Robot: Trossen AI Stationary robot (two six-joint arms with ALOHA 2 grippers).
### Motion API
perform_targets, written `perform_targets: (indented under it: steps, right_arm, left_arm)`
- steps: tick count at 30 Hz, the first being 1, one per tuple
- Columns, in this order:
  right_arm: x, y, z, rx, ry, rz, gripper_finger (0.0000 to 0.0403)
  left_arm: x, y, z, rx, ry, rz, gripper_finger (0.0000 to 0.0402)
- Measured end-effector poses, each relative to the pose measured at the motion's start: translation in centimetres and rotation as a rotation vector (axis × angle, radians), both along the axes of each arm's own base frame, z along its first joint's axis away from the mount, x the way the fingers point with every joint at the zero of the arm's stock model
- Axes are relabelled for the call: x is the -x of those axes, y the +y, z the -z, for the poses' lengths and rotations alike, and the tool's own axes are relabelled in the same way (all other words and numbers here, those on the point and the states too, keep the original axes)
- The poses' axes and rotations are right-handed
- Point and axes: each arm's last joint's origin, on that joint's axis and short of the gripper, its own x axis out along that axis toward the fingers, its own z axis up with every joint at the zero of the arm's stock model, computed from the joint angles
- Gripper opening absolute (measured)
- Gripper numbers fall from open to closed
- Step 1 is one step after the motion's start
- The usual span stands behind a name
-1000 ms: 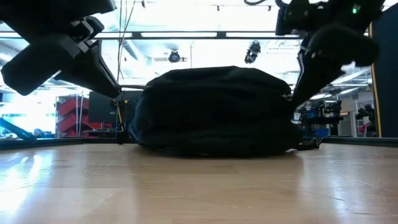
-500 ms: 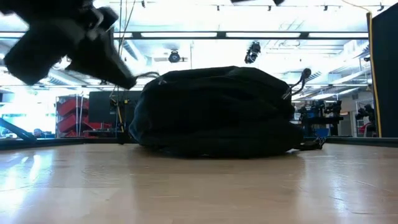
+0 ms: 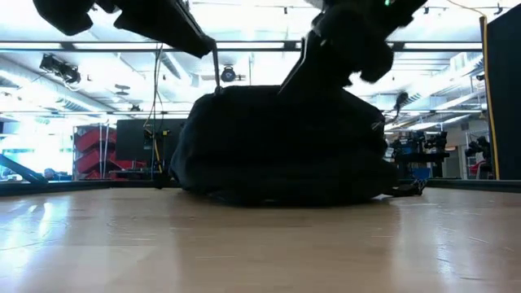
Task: Unpack backpack
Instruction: Open the black backpack
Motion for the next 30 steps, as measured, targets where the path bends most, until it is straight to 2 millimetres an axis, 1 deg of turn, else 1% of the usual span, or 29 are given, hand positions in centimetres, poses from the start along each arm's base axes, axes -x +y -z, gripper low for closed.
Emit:
perform_targets:
  steps: [3,6,12,19,21,25,30]
  right_arm:
    - [-0.2,-0.6,0.0,0.024,-0.01,0.04,0.0222]
    - [-0.3,-1.1,-0.1,0.092,-0.02,0.082,0.0226]
    - [-0.5,-1.5,-0.5,0.157,-0.042,0.131,0.0216]
    - [-0.2,-0.1,-1.5,0.241,-0.109,0.128,0.0202]
    - [-0.1,0.0,-1.6,0.261,-0.112,0.133,0.0199]
    - [-0.3,-0.8,-1.5,0.258,-0.094,0.151,0.0193]
    - [-0.6,-1.8,-1.2,0.194,-0.059,0.125,0.0185]
  left_arm:
    - [-0.1,0.0,-0.2,-0.011,0.006,0.008,0.0]
    - [-0.3,0.0,-0.5,-0.007,-0.004,0.006,0.0]
    - [-0.3,0.0,-0.5,-0.011,-0.004,0.004,0.0]
    - [-0.3,0.0,-0.5,-0.01,-0.006,0.006,0.0]
    - [-0.4,0.0,-0.6,-0.023,-0.003,0.015,0.0]
    - [-0.6,-0.2,-0.8,-0.043,-0.022,0.029,0.0]
    - [-0.9,-0.3,-1.0,-0.059,-0.035,0.048,0.0]
